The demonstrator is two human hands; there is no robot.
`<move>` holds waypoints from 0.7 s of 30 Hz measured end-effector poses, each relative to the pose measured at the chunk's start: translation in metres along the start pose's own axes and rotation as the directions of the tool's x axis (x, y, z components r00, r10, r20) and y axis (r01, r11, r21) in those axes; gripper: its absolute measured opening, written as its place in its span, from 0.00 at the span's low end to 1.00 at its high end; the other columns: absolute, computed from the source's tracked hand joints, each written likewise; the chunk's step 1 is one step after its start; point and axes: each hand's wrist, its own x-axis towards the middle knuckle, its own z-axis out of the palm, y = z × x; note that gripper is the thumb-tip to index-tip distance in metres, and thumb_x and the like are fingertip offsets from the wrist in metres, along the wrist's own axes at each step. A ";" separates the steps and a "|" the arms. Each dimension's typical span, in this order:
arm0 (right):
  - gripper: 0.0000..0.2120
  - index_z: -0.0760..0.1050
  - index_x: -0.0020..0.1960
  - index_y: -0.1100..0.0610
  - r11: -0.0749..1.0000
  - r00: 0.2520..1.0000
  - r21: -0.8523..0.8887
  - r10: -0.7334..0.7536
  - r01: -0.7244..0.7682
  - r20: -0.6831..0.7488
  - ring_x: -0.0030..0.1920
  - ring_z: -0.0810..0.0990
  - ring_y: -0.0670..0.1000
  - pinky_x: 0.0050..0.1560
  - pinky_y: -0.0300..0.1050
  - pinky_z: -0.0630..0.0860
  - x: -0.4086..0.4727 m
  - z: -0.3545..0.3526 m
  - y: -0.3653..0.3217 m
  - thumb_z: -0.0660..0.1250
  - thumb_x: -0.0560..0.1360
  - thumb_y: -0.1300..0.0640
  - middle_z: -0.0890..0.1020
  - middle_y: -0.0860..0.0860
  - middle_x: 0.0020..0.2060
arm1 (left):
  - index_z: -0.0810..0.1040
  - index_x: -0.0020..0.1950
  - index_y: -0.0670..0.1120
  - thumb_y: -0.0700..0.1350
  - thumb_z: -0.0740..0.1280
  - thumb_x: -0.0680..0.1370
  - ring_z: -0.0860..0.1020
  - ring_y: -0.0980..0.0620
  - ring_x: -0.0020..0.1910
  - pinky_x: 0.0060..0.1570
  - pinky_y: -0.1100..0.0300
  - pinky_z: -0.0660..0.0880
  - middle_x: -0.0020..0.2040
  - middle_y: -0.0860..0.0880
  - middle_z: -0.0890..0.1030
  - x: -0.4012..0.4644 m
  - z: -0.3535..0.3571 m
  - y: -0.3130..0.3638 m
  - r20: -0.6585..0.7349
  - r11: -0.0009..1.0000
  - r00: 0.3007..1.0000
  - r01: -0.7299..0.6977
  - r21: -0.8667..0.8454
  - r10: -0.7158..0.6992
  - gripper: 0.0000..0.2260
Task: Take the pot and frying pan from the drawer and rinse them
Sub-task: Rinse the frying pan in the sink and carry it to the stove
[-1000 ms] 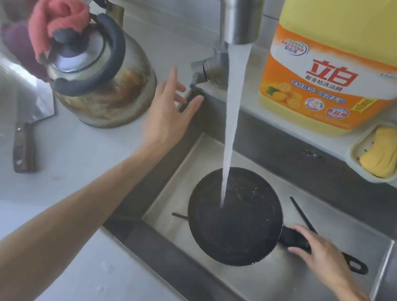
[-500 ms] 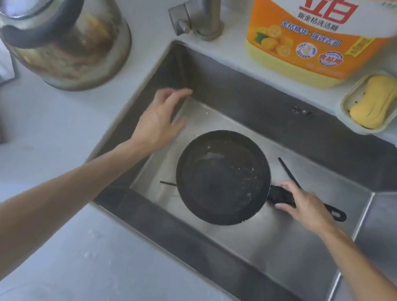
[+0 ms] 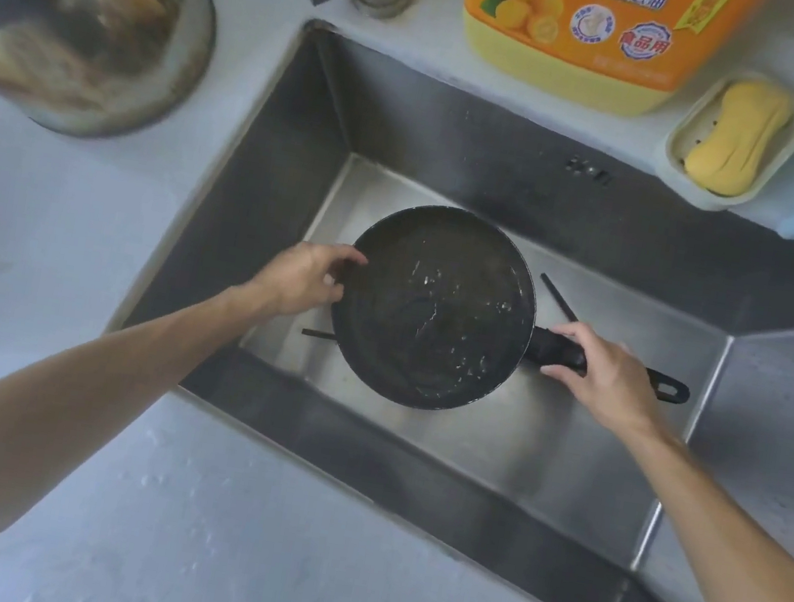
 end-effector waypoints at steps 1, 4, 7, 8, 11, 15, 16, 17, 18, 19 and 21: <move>0.20 0.74 0.57 0.55 1.000 0.997 -0.009 -0.001 0.000 -0.071 0.38 0.78 0.54 0.44 0.43 0.66 -0.006 -0.003 -0.004 0.75 0.68 0.55 0.85 0.50 0.46 | 0.76 0.61 0.55 0.41 0.67 0.72 0.79 0.50 0.49 0.55 0.55 0.75 0.47 0.50 0.81 -0.005 -0.003 0.003 -0.077 0.999 0.996 -0.036 -0.018 0.035 0.19; 0.18 0.77 0.55 0.56 1.000 0.953 0.000 0.013 -0.013 -0.304 0.42 0.80 0.54 0.47 0.47 0.69 -0.026 -0.017 -0.021 0.75 0.67 0.58 0.84 0.51 0.43 | 0.77 0.57 0.55 0.42 0.68 0.73 0.78 0.51 0.51 0.53 0.53 0.76 0.50 0.51 0.82 -0.028 -0.014 0.014 -0.305 0.977 0.928 -0.196 0.085 0.213 0.14; 0.14 0.77 0.52 0.58 0.999 0.849 -0.030 -0.006 -0.011 -0.528 0.43 0.73 0.49 0.48 0.43 0.63 -0.050 -0.036 -0.038 0.75 0.67 0.62 0.83 0.53 0.41 | 0.79 0.50 0.49 0.42 0.68 0.75 0.77 0.48 0.47 0.45 0.54 0.77 0.50 0.49 0.82 -0.055 -0.027 0.031 -0.498 0.902 0.752 -0.348 0.257 0.432 0.05; 0.14 0.76 0.51 0.57 0.999 0.805 -0.045 -0.023 -0.005 -0.593 0.43 0.73 0.49 0.48 0.41 0.61 -0.058 -0.042 -0.042 0.74 0.68 0.63 0.83 0.53 0.42 | 0.79 0.50 0.48 0.42 0.67 0.76 0.77 0.48 0.46 0.43 0.54 0.77 0.52 0.49 0.82 -0.063 -0.031 0.034 -0.515 0.864 0.694 -0.389 0.320 0.504 0.04; 0.14 0.72 0.50 0.54 0.997 0.672 -0.078 -0.062 0.006 -0.738 0.45 0.75 0.50 0.50 0.41 0.58 -0.081 -0.065 -0.055 0.72 0.69 0.64 0.83 0.53 0.43 | 0.78 0.55 0.49 0.37 0.69 0.76 0.76 0.47 0.44 0.42 0.57 0.74 0.55 0.46 0.82 -0.084 -0.045 0.043 -0.540 0.769 0.548 -0.439 0.466 0.640 0.11; 0.14 0.71 0.51 0.54 0.988 0.571 -0.153 -0.141 0.028 -0.808 0.45 0.75 0.51 0.50 0.42 0.59 -0.109 -0.103 -0.068 0.72 0.71 0.64 0.83 0.55 0.43 | 0.76 0.56 0.46 0.30 0.68 0.73 0.74 0.47 0.46 0.46 0.60 0.70 0.55 0.40 0.82 -0.118 -0.070 0.082 -0.610 0.723 0.399 -0.474 0.503 0.685 0.16; 0.13 0.71 0.51 0.54 0.985 0.554 -0.170 -0.156 0.026 -0.818 0.45 0.76 0.51 0.50 0.42 0.59 -0.116 -0.113 -0.071 0.72 0.71 0.64 0.83 0.56 0.43 | 0.76 0.56 0.45 0.30 0.68 0.73 0.74 0.47 0.47 0.46 0.60 0.70 0.55 0.40 0.82 -0.127 -0.076 0.093 -0.611 0.720 0.394 -0.482 0.500 0.687 0.16; 0.13 0.71 0.51 0.54 0.983 0.537 -0.183 -0.167 0.022 -0.827 0.45 0.77 0.52 0.49 0.42 0.59 -0.123 -0.124 -0.074 0.72 0.71 0.63 0.83 0.56 0.43 | 0.77 0.55 0.44 0.30 0.67 0.73 0.74 0.47 0.47 0.46 0.60 0.70 0.55 0.40 0.81 -0.135 -0.082 0.102 -0.603 0.711 0.388 -0.484 0.510 0.697 0.14; 0.13 0.71 0.51 0.54 0.980 0.521 -0.198 -0.178 0.017 -0.835 0.44 0.78 0.53 0.49 0.43 0.60 -0.131 -0.136 -0.076 0.72 0.71 0.63 0.83 0.56 0.42 | 0.79 0.53 0.43 0.31 0.66 0.75 0.75 0.46 0.47 0.45 0.58 0.71 0.56 0.40 0.81 -0.143 -0.088 0.110 -0.590 0.700 0.384 -0.477 0.532 0.710 0.11; 0.13 0.70 0.51 0.54 0.976 0.512 -0.218 -0.195 0.015 -0.836 0.43 0.79 0.54 0.48 0.43 0.61 -0.139 -0.148 -0.078 0.72 0.71 0.63 0.83 0.55 0.42 | 0.81 0.51 0.43 0.33 0.65 0.75 0.76 0.45 0.47 0.44 0.57 0.73 0.57 0.40 0.81 -0.150 -0.092 0.116 -0.583 0.697 0.386 -0.469 0.543 0.715 0.09; 0.14 0.71 0.52 0.54 0.964 0.527 -0.262 -0.247 0.047 -0.814 0.44 0.78 0.52 0.48 0.45 0.64 -0.157 -0.172 -0.081 0.73 0.71 0.61 0.83 0.54 0.43 | 0.83 0.50 0.44 0.36 0.66 0.76 0.77 0.46 0.48 0.45 0.58 0.74 0.57 0.43 0.81 -0.162 -0.102 0.130 -0.589 0.710 0.405 -0.496 0.500 0.699 0.08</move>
